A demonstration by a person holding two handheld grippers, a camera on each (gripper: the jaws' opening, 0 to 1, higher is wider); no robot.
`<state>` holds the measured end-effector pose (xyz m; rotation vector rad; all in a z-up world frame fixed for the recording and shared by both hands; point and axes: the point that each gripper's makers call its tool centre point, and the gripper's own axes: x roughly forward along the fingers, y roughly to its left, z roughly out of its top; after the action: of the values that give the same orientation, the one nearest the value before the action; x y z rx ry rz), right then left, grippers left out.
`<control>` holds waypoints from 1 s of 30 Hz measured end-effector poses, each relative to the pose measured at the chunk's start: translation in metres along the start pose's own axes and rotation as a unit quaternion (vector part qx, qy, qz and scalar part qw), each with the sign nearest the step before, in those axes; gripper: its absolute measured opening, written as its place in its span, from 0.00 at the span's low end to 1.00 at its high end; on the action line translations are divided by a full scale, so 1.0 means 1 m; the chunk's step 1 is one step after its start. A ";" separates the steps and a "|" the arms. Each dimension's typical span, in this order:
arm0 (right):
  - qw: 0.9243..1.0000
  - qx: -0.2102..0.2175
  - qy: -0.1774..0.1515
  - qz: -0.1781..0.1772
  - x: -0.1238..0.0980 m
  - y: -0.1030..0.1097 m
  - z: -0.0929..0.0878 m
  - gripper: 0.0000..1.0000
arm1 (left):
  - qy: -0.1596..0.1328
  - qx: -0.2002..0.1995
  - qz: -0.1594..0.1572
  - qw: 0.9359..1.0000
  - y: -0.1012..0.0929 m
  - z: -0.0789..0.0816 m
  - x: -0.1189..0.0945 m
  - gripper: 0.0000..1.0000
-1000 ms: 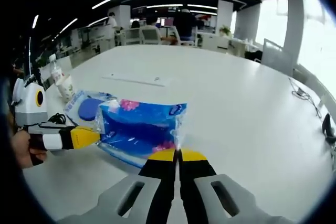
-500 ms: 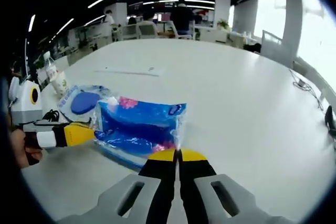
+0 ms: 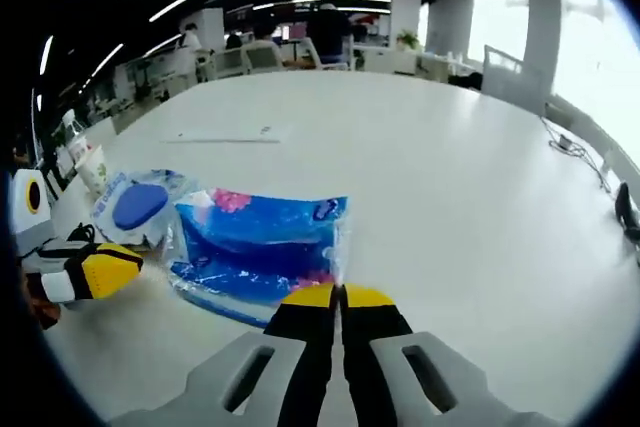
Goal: Arrange the tabletop items into an orderly group along one side of the table until the central work area is clear of visible clutter.
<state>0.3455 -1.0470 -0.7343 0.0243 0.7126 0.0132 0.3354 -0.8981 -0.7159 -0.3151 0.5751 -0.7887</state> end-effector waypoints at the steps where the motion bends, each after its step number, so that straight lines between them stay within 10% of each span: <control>1: 1.000 0.005 0.001 -0.002 0.000 0.000 0.000 0.00 | 0.001 0.003 -0.001 1.000 -0.001 0.000 -0.001 0.08; 12: 1.000 0.014 -0.001 -0.017 0.004 0.000 0.004 0.03 | -0.015 0.050 0.004 0.999 0.004 0.019 -0.032 0.17; 16: 0.999 0.027 -0.001 -0.038 0.000 -0.004 0.005 0.19 | -0.024 0.068 0.005 0.997 0.005 0.027 -0.048 0.25; 30: 1.000 0.004 -0.018 -0.024 -0.034 0.028 0.025 0.68 | -0.031 0.094 0.052 0.994 0.037 0.041 -0.090 0.92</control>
<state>0.3358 -1.0202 -0.6921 0.0152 0.6761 -0.0371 0.3300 -0.8046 -0.6671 -0.1340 0.4507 -0.7237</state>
